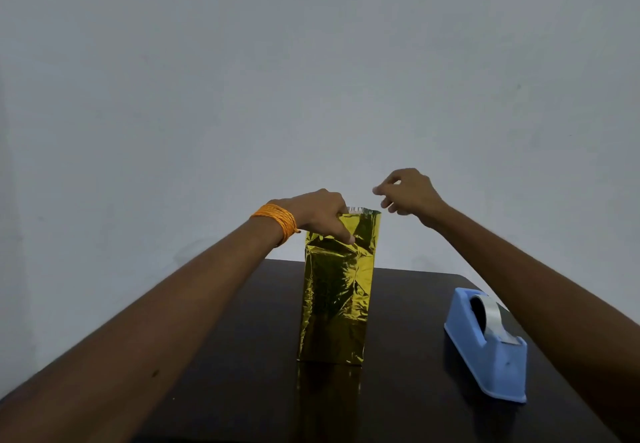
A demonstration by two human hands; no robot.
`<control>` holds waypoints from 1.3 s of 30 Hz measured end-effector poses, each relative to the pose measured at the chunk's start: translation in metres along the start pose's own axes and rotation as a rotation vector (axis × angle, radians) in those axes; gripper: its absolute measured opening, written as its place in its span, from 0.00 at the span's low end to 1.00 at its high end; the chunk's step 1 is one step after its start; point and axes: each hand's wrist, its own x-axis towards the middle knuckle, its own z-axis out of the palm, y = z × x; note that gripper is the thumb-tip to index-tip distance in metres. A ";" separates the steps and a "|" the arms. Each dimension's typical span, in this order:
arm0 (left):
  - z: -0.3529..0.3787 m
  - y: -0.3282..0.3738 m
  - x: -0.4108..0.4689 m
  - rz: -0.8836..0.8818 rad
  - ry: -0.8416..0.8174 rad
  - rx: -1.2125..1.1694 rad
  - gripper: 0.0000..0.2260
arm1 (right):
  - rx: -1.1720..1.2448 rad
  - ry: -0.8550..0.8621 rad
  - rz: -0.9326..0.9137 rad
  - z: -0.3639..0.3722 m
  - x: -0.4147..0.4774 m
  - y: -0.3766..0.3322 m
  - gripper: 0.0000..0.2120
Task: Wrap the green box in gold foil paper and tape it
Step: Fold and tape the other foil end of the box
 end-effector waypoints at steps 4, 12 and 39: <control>0.001 -0.001 0.005 -0.001 0.008 -0.017 0.16 | -0.097 -0.290 0.209 0.002 -0.014 0.000 0.20; 0.001 -0.002 0.003 -0.007 -0.013 -0.016 0.24 | -0.104 -0.291 0.281 -0.001 -0.007 -0.018 0.07; 0.108 0.125 0.018 0.038 0.567 -0.591 0.05 | 0.006 0.178 0.292 -0.063 -0.095 0.106 0.11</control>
